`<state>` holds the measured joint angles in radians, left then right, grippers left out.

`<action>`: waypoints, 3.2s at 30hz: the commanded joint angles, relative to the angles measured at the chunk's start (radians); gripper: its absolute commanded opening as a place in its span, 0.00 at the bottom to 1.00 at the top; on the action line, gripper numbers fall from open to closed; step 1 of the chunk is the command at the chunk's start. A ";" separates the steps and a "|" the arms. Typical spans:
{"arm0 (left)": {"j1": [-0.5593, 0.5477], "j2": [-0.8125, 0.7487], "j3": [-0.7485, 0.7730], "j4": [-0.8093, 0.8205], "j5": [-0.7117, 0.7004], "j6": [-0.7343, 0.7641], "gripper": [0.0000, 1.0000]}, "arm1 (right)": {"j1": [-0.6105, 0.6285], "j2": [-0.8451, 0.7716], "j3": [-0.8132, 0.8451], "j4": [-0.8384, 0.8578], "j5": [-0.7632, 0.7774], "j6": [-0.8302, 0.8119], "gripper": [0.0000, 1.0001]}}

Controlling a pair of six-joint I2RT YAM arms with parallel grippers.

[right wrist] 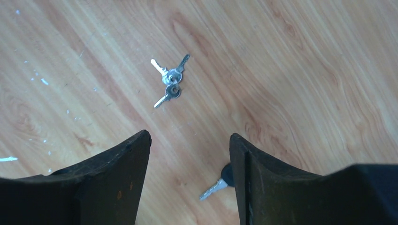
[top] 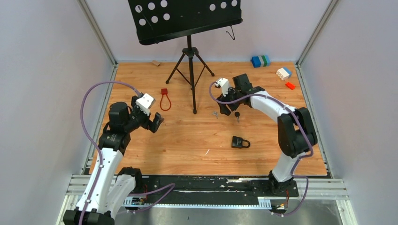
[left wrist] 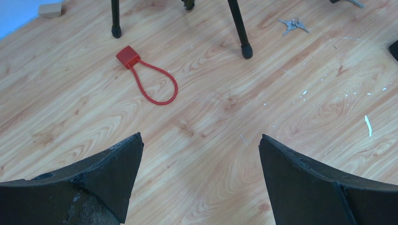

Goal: Unlock with the key

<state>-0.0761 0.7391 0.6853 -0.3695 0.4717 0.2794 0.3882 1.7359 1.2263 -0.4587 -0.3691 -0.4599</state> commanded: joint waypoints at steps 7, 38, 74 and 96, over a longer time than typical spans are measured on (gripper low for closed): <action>-0.001 0.042 0.022 0.005 0.035 0.023 1.00 | 0.065 0.185 0.167 -0.046 -0.036 -0.088 0.57; -0.002 0.051 0.016 0.010 0.046 0.034 1.00 | 0.079 0.370 0.315 -0.128 -0.063 -0.119 0.11; -0.445 0.399 0.358 0.170 0.450 0.204 0.70 | 0.150 -0.332 0.234 -0.430 -0.664 -0.241 0.00; -0.638 0.456 0.508 -0.295 0.285 0.870 0.55 | 0.241 -0.256 0.227 -0.530 -0.720 -0.332 0.00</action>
<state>-0.6949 1.1717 1.1351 -0.6418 0.7795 1.0981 0.6186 1.4704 1.4307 -0.9768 -1.0496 -0.7540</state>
